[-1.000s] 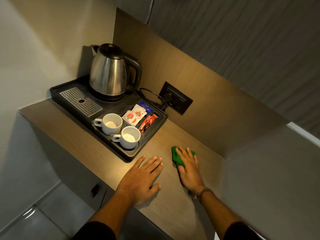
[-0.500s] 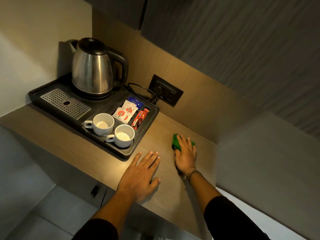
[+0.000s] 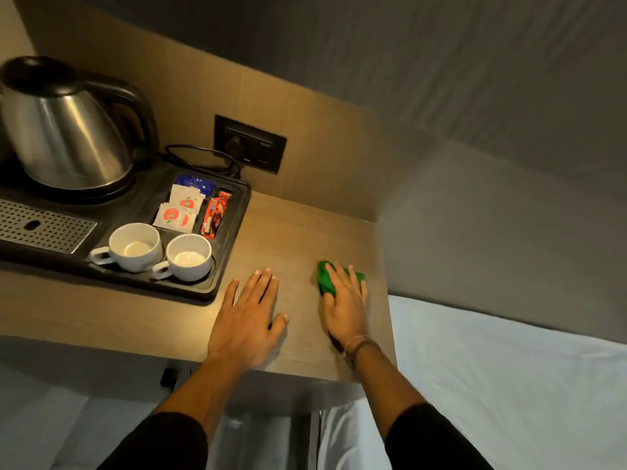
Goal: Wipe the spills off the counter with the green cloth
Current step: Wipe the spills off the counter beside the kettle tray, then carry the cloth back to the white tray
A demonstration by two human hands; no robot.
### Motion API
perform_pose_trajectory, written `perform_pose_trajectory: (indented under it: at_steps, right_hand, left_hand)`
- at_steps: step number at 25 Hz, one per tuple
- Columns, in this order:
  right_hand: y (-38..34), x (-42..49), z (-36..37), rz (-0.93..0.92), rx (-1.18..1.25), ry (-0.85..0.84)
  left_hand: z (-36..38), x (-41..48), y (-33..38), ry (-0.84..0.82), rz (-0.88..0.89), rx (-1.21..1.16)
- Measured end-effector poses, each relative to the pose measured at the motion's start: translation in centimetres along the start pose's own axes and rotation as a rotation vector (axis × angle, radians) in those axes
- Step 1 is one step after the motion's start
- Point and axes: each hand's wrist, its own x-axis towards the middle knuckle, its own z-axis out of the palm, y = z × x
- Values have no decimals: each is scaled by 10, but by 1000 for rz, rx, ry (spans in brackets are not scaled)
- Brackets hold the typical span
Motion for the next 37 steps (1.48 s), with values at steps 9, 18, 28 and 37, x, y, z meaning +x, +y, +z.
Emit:
perform_pose_trajectory:
  at_steps: [9,18,28,37]
  right_hand:
    - [40,-112,-8,-173,-15,-64]
    - [-5,-145,-4,-392,214,-111]
    - [-146,-382,74,-1011,294,-477]
    - [-247,-609,124,-1349,212,-716]
  left_hand:
    - [-15,-7,8,-73,-13,-30]
    - [-40,-203,53,13,-331,87]
    - [-67,-560,89,211,-968,172]
    - [-92,-811,131,171,-1402,186]
